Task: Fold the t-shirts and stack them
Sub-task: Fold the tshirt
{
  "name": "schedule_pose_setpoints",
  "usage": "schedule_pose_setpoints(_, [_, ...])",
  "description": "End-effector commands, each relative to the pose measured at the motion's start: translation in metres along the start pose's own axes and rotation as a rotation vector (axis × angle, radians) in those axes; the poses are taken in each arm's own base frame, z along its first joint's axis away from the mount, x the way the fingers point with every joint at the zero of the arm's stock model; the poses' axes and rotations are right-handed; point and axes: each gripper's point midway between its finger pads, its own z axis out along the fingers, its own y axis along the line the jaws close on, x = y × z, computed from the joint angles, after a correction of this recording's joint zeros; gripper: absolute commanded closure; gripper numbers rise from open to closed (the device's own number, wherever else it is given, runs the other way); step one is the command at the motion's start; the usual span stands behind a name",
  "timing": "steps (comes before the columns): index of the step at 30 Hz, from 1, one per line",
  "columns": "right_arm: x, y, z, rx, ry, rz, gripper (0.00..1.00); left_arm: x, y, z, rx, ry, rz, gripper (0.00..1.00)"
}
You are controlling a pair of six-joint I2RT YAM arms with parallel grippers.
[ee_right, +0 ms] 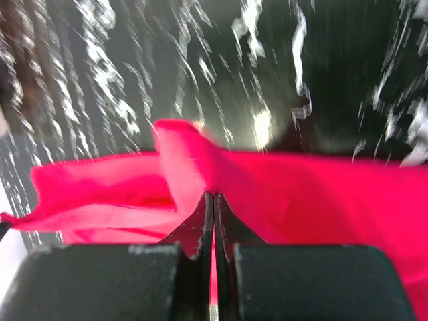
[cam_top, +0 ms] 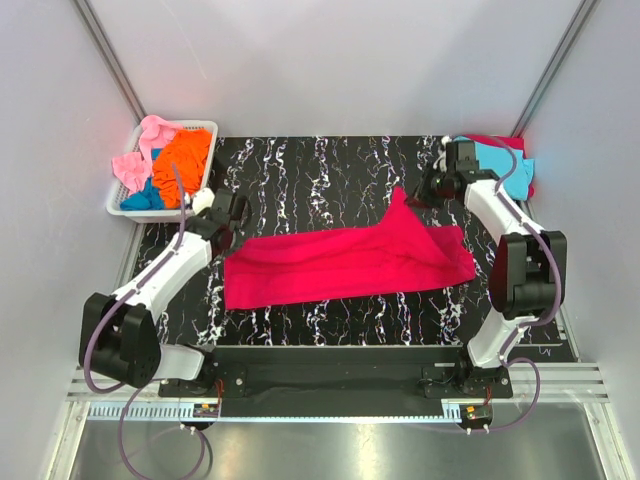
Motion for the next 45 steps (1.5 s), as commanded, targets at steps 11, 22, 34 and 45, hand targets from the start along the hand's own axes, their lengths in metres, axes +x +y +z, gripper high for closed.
schedule_pose_setpoints(11, [-0.085,0.016,0.017,0.045,-0.101,-0.149,1.00,-0.103,-0.061,-0.003,0.058,-0.153,-0.060,1.00])
schedule_pose_setpoints(22, [-0.132,0.023,0.047,-0.017,-0.138,-0.196,1.00,-0.140,-0.080,0.026,0.031,-0.169,-0.072,1.00])
schedule_pose_setpoints(34, [-0.026,0.061,-0.001,-0.073,0.005,-0.131,1.00,-0.111,-0.070,0.036,0.023,-0.096,-0.070,1.00])
schedule_pose_setpoints(45, [0.156,0.079,-0.050,-0.072,0.183,-0.091,0.91,-0.097,-0.061,0.042,0.006,-0.075,-0.068,1.00])
